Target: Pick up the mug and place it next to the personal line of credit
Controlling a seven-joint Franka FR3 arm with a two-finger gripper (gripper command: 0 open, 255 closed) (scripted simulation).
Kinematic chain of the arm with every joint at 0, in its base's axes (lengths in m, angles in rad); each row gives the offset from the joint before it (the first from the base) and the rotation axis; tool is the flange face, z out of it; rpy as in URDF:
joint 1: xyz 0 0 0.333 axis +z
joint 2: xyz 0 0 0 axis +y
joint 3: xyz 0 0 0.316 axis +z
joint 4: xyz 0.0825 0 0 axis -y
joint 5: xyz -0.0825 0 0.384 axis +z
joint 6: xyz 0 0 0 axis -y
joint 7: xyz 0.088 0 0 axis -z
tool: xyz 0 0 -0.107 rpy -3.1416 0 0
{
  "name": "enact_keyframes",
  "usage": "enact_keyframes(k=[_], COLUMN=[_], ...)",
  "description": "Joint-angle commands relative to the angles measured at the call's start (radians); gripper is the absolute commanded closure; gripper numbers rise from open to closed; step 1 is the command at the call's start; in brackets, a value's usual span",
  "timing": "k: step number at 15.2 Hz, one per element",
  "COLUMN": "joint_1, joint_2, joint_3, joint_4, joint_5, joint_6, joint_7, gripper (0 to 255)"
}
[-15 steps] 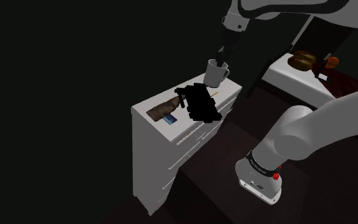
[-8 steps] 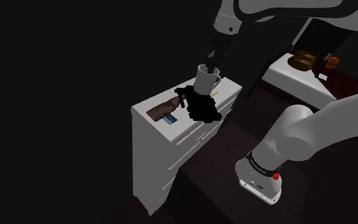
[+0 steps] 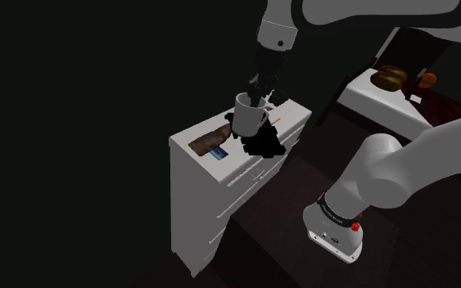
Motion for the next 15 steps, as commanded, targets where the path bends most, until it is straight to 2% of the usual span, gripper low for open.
enact_keyframes(k=[1,3,15], joint_1=[0.021,0.041,0.044], joint_2=[0.017,0.038,0.064], joint_3=[0.04,0.079,0.089], joint_4=[0.014,0.032,-0.109], joint_5=[0.023,0.042,0.052], joint_6=[0.008,0.016,0.183], joint_7=[0.052,0.101,0.088], gripper=[255,255,255])
